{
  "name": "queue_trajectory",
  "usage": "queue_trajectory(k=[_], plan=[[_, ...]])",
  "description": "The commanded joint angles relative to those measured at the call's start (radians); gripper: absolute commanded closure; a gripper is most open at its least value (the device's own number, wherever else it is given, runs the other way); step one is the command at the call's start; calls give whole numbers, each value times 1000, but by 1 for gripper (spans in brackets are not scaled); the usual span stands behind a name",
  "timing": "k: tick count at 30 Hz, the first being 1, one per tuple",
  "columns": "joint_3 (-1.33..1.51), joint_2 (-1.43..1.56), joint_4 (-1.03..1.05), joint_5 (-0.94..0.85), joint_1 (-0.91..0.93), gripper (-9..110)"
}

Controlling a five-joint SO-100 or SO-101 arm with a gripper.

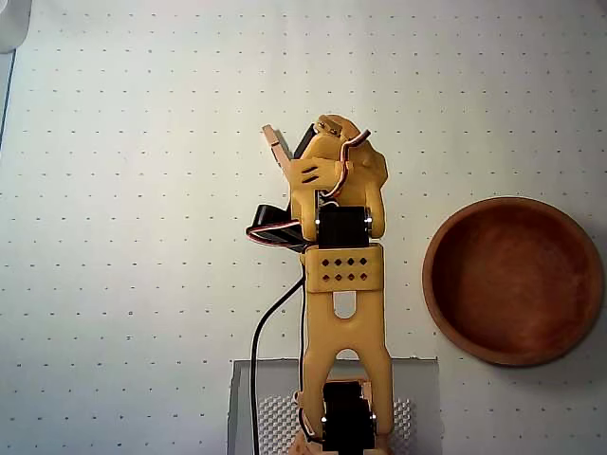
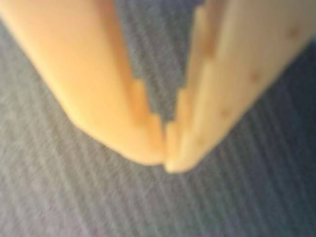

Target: Grasp a clothespin and put it in the bowl.

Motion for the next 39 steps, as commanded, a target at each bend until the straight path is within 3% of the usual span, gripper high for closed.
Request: queue_trajectory(k=[1, 8, 20, 29, 39], plan=[[-120, -12, 12, -54, -12, 105], [-249, -166, 23, -175, -84, 104], [-189, -181, 23, -410, -112, 104], [-181, -278, 35, -428, -129, 104], [-407, -479, 442, -428, -156, 104]])
